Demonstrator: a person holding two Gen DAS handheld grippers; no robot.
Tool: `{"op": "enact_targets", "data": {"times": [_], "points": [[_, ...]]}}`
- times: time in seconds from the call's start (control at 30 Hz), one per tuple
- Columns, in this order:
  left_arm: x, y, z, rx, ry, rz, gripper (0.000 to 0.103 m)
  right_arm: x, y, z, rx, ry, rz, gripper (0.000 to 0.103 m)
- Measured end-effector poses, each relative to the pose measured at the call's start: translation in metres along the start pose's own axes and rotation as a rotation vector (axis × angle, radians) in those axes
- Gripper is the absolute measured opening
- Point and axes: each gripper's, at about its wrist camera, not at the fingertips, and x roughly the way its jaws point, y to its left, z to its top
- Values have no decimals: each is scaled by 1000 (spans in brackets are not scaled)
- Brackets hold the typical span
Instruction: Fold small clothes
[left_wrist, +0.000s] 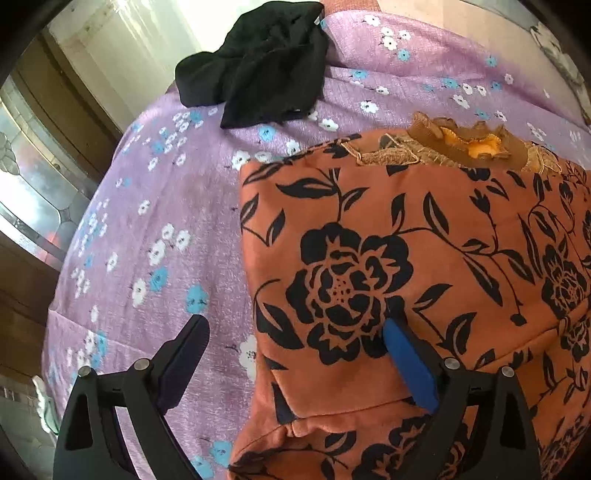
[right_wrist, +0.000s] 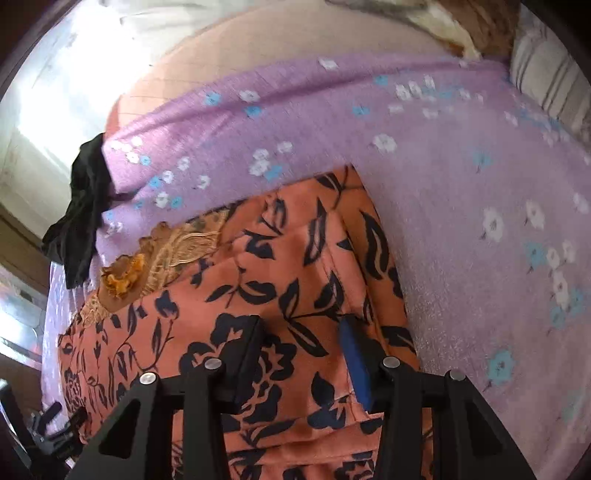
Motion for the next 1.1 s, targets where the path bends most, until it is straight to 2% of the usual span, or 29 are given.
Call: {"op": "enact_targets", "data": {"times": [0.07, 0.17, 0.2, 0.27, 0.33, 0.43, 0.47, 0.6, 0.67, 0.77, 0.87, 0.97, 1.03, 1.1], "points": [[-6, 1, 1, -7, -9, -25, 95, -12, -6, -10, 25, 3, 55, 47], [-18, 7, -4, -44, -29, -53, 95, -29, -13, -30, 8, 22, 54, 49], [-20, 7, -7, -39, -38, -54, 95, -26, -17, -34, 3, 42, 45, 49], [-20, 1, -17, -1, -26, -42, 95, -22, -25, -52, 8, 147, 12, 50], [-16, -5, -30, 53, 1, -33, 95, -38, -29, -66, 9, 144, 27, 49], [-35, -3, -57, 89, -27, -44, 95, -75, -32, -94, -4, 141, 72, 50], [-40, -3, -64, 96, -38, -45, 95, -84, -33, -105, -9, 143, 75, 53], [-59, -4, -116, 129, -49, -32, 95, -89, -47, -150, -11, 233, 38, 55], [-72, -3, -143, 123, -70, -43, 95, -106, -49, -170, -26, 167, 56, 55], [-93, -3, -178, 123, -93, -60, 95, -126, -52, -199, -23, 172, 71, 56], [-106, 2, -212, 78, -104, -78, 95, -145, -58, -227, -34, 199, 100, 56], [-114, 13, -231, 35, -91, -102, 95, -151, -74, -254, -30, 250, 138, 56], [-119, 19, -246, 14, -70, -114, 95, -162, -91, -265, 25, 291, 174, 55], [-126, 29, -259, -10, -59, -104, 95, -172, -116, -265, 94, 274, 229, 55]]}}
